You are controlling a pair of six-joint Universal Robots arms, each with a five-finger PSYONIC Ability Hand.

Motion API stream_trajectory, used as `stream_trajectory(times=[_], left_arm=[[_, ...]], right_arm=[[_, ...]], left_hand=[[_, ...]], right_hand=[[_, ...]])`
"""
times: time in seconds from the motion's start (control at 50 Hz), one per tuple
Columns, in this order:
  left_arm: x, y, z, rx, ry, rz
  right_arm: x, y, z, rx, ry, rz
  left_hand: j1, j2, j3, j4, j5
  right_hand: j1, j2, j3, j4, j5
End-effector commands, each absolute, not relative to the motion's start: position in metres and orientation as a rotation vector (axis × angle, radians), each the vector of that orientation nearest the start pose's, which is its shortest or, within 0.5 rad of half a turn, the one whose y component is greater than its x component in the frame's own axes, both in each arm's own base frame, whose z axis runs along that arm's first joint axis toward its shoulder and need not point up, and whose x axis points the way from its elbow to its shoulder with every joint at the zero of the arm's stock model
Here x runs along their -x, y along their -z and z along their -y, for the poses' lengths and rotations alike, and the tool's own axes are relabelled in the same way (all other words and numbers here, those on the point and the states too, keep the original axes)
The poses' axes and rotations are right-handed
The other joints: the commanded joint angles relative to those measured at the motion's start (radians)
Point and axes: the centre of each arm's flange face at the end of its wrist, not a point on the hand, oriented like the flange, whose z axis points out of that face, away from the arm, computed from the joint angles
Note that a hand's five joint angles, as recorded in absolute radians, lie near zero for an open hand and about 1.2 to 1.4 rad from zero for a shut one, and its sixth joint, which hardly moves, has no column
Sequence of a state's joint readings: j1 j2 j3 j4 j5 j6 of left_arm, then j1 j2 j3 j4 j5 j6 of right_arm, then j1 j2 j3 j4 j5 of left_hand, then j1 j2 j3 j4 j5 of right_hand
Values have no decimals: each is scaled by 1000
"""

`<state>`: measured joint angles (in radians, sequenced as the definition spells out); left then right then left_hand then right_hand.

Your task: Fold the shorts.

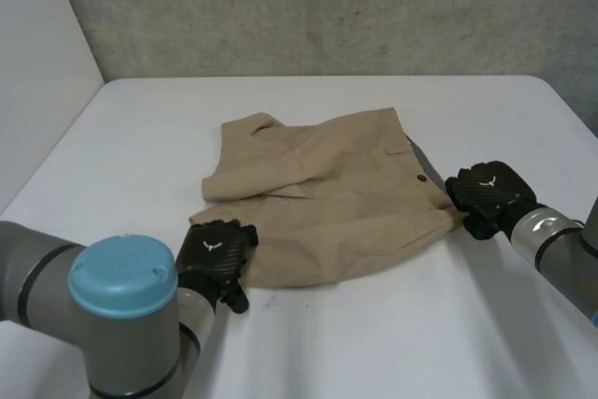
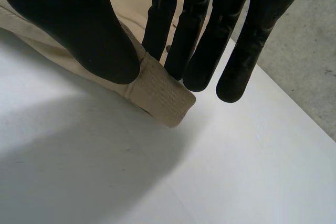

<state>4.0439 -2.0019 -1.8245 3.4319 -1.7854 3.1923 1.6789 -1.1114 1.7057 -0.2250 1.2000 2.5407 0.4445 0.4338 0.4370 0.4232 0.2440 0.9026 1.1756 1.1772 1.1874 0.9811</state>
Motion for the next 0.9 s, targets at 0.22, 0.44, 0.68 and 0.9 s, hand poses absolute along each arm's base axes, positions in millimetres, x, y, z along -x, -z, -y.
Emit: stream_trajectory(times=[0.22,0.44,0.68,0.9], left_arm=[[284,-121,212,-749,1865,-2569],[290,-113,220,-795,1863,-2529],[283,-178,209,-752,2020,-2462],[273,-202,179,-925,1924,-2583]], right_arm=[[-199,-139,313,1176,1797,-2285],[-197,-138,314,1166,1805,-2312],[-196,-150,310,1160,1811,-2328],[-195,-175,282,1170,1609,-2404]], left_hand=[[92,103,99,113,118],[447,458,455,468,473],[952,963,959,973,978],[736,746,743,757,762]], right_hand=[[494,221,219,209,241],[494,221,219,209,241],[494,221,219,209,241],[494,221,219,209,241]])
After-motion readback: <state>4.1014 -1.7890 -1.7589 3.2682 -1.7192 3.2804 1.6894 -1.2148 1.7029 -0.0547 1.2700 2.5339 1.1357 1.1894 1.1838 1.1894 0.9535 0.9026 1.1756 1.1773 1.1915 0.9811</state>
